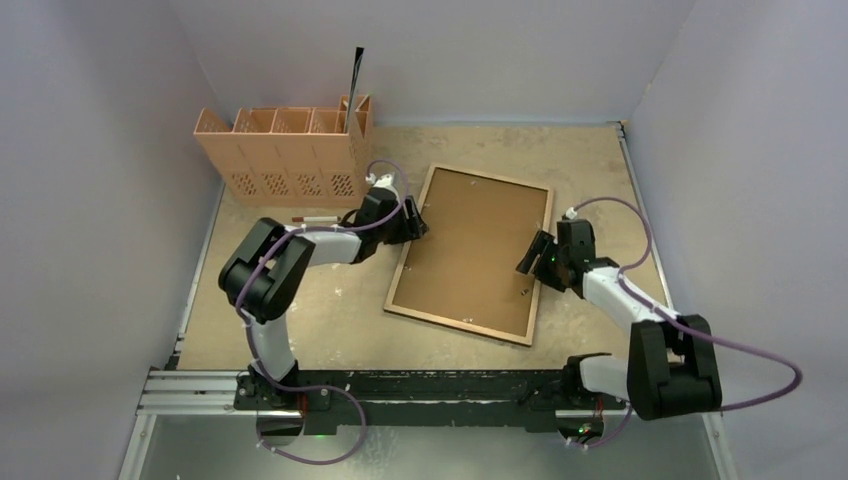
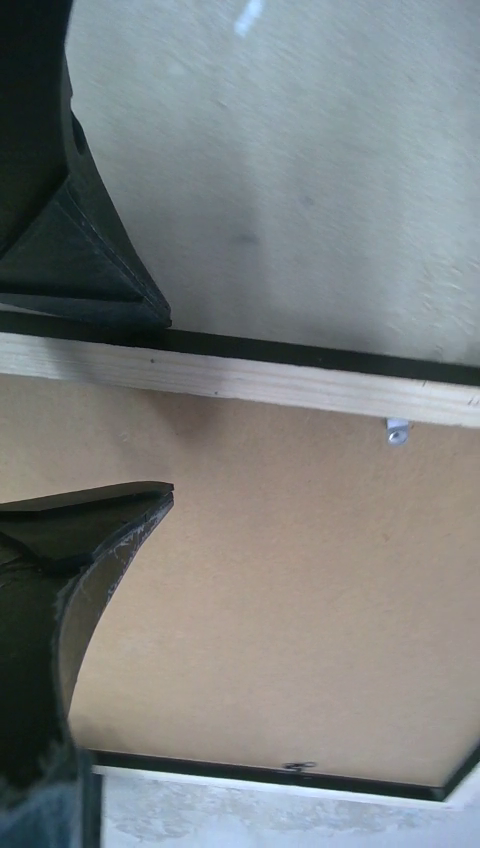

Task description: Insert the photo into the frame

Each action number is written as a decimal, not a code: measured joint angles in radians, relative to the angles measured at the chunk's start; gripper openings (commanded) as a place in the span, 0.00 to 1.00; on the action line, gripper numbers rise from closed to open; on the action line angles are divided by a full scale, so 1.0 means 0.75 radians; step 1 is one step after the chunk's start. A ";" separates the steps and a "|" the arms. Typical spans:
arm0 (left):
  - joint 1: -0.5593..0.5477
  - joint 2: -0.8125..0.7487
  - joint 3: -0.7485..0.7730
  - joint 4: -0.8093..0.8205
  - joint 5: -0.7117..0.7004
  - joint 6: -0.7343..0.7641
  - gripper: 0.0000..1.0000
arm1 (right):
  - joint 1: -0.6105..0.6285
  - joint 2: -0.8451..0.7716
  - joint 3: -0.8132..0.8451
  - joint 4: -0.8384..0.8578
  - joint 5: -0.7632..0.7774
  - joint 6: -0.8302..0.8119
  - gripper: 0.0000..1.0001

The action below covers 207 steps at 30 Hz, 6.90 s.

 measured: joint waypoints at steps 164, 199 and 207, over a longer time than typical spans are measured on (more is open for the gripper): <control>0.007 -0.557 -0.643 0.048 -0.196 -0.312 0.31 | 0.713 0.906 0.515 0.890 -0.590 0.483 0.40; 0.089 -0.167 -0.050 -0.411 -0.133 0.105 0.06 | 0.571 0.641 0.357 0.836 -0.495 0.468 0.41; 0.096 -0.091 -0.010 -0.282 -0.004 0.249 0.07 | 0.615 0.679 0.356 0.882 -0.498 0.482 0.41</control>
